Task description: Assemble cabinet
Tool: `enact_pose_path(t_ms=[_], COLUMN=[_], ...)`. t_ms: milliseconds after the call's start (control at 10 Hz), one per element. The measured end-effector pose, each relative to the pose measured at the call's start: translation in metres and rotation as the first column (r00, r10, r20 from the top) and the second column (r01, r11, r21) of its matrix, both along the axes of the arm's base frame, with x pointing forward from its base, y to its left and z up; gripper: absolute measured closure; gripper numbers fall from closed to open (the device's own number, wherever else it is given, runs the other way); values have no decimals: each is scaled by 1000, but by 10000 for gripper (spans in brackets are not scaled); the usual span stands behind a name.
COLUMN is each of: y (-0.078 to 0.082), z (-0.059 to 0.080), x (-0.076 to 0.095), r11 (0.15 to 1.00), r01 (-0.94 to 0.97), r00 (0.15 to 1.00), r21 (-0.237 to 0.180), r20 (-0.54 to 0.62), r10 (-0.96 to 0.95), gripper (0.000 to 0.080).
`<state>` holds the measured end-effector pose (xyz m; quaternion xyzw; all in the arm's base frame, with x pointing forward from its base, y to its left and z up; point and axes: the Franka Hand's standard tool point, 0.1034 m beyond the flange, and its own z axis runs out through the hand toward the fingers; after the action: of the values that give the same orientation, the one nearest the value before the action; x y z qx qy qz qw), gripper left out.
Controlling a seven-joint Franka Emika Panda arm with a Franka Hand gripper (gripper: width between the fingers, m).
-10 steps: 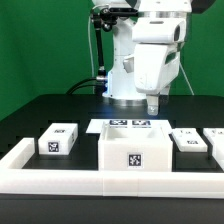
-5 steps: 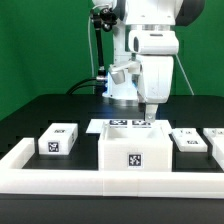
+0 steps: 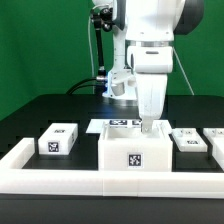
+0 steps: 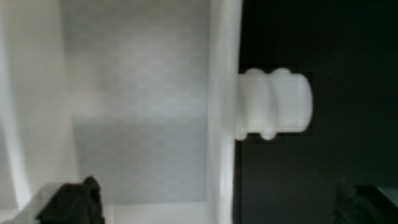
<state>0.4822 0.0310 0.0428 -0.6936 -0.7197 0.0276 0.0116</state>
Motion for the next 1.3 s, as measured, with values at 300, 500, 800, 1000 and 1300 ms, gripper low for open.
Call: enact_pose_path(t_ms=[300,500,800,1000,1300], y=[-3,-3,-3,-4,-4], z=[-15,-15,-16,-16,-16], x=[3,2,2,1,2], r11=[1000,1000,1000,1000,1000], r01=[24,25,26,26,27], r00=[1000,1000,1000,1000,1000], r21=[6,6,5,5,5], r20=[-10,-11,-13,-13,-13], r10=[-24,-25,-26,-26,-27], gripper=[150,177,538,767,769])
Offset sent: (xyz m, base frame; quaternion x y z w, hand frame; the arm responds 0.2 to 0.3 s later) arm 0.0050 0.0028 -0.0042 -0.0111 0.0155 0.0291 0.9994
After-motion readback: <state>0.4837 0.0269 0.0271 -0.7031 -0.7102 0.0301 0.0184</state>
